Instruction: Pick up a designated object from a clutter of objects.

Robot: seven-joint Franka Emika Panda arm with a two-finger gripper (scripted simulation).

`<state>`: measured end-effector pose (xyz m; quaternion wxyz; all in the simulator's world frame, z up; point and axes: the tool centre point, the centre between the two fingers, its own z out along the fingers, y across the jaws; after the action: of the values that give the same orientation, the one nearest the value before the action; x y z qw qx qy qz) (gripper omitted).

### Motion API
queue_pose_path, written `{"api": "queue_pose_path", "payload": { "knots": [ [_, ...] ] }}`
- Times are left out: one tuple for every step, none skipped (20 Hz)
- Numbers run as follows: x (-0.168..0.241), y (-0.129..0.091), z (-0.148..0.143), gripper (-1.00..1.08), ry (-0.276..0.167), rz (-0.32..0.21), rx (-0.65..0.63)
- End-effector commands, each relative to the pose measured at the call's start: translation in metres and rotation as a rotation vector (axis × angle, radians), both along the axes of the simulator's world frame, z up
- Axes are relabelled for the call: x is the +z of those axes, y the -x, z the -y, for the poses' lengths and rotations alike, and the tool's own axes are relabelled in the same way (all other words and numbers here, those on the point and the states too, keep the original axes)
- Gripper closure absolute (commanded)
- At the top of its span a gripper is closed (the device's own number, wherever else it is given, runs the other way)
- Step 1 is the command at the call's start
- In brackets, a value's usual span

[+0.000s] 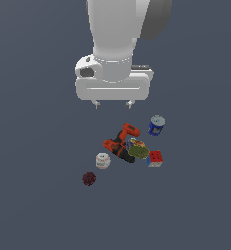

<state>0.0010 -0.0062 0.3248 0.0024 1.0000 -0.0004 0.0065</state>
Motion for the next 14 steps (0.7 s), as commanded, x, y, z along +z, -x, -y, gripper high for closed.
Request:
{"api": "queue_pose_path", "payload": {
  "knots": [
    [0.0, 0.0, 0.0, -0.92, 0.0, 0.0, 0.0],
    [0.0, 0.0, 0.0, -0.92, 0.0, -0.001, -0.001],
    [-0.001, 0.001, 0.001, -0.92, 0.0, -0.003, -0.004],
    [-0.001, 0.002, 0.002, -0.92, -0.001, -0.006, -0.009],
    [-0.002, 0.003, 0.004, -0.92, -0.001, -0.011, -0.016],
    [-0.004, 0.005, 0.006, -0.92, -0.002, -0.017, -0.024],
    [-0.005, 0.006, 0.008, -0.92, -0.003, -0.023, -0.035],
    [-0.005, 0.008, 0.011, -0.92, -0.003, -0.028, -0.043],
    [-0.005, 0.009, 0.012, -0.92, -0.004, -0.031, -0.05],
    [-0.005, 0.009, 0.014, -0.92, -0.004, -0.033, -0.055],
    [-0.005, 0.01, 0.015, -0.92, -0.005, -0.034, -0.057],
    [-0.005, 0.01, 0.014, -0.92, -0.005, -0.034, -0.057],
    [-0.005, 0.009, 0.014, -0.92, -0.005, -0.033, -0.056],
    [-0.005, 0.009, 0.013, -0.92, -0.004, -0.032, -0.053]
  ]
}}
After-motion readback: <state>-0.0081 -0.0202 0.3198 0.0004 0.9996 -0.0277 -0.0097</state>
